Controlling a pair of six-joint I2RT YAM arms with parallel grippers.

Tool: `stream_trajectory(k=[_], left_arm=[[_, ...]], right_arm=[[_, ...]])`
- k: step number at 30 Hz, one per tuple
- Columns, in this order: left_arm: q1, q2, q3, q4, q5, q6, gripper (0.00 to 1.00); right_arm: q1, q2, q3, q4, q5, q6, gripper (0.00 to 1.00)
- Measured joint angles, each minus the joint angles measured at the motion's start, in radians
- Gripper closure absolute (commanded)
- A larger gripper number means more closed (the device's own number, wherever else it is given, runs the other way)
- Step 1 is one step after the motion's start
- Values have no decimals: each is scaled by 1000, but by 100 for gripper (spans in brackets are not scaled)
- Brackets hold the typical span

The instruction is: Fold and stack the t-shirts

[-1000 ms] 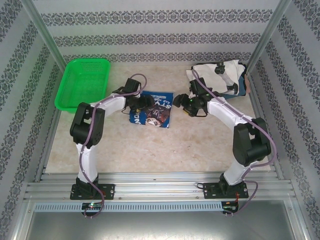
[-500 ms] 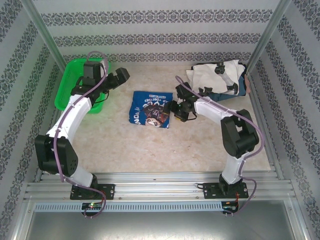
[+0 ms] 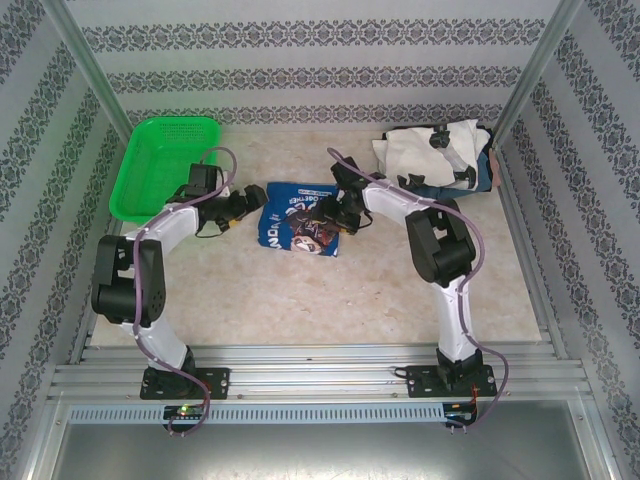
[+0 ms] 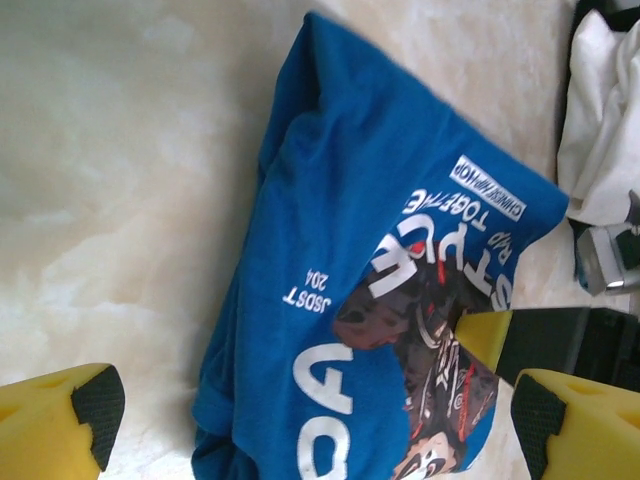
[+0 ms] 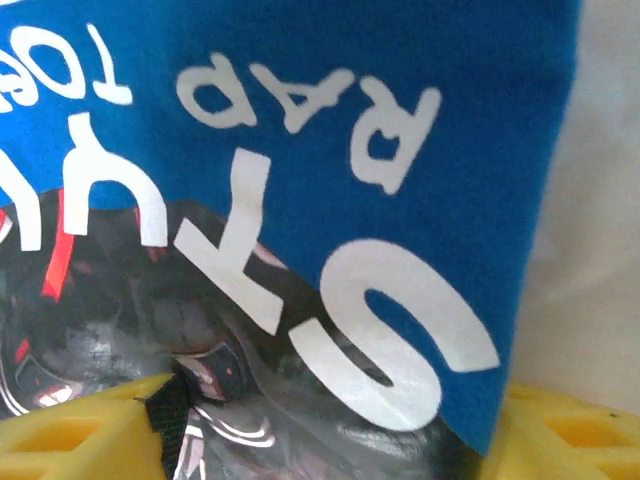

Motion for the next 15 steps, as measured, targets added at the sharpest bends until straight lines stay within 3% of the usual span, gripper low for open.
stream_trajectory(k=[8, 11, 15], left_arm=[[18, -37, -43, 11, 32, -9, 0], [35, -126, -56, -18, 38, -9, 0], [68, -311, -68, -56, 57, -13, 0]], right_arm=[[26, 145, 267, -211, 90, -39, 49], [47, 196, 369, -296, 149, -72, 68], [71, 273, 515, -388, 211, -109, 100]])
